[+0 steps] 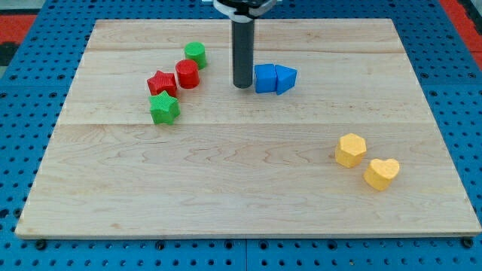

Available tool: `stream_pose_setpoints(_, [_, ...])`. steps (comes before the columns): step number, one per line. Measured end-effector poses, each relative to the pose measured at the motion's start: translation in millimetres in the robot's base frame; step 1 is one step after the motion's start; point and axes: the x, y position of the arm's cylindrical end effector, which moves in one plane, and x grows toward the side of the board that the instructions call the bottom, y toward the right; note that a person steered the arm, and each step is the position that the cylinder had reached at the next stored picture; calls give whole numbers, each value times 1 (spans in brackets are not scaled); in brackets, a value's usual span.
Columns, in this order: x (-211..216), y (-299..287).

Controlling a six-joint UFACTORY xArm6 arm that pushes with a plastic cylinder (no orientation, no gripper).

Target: Push the blue blocks above the yellow hexagon

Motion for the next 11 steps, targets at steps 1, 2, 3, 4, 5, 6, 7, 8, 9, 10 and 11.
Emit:
stream_pose_setpoints(1, [-24,3])
stream_pose_setpoints(2, [17,42])
stream_pose_setpoints(3, [36,89])
stream_pose_setpoints(4, [36,116])
stream_pose_setpoints(5, [42,108])
stream_pose_setpoints(6, [-9,67])
stream_pose_setpoints(7, [-42,102])
stream_pose_setpoints(8, [-1,102])
stream_pose_setpoints(9, [5,110])
stream_pose_setpoints(10, [22,129])
stream_pose_setpoints(11, [36,143])
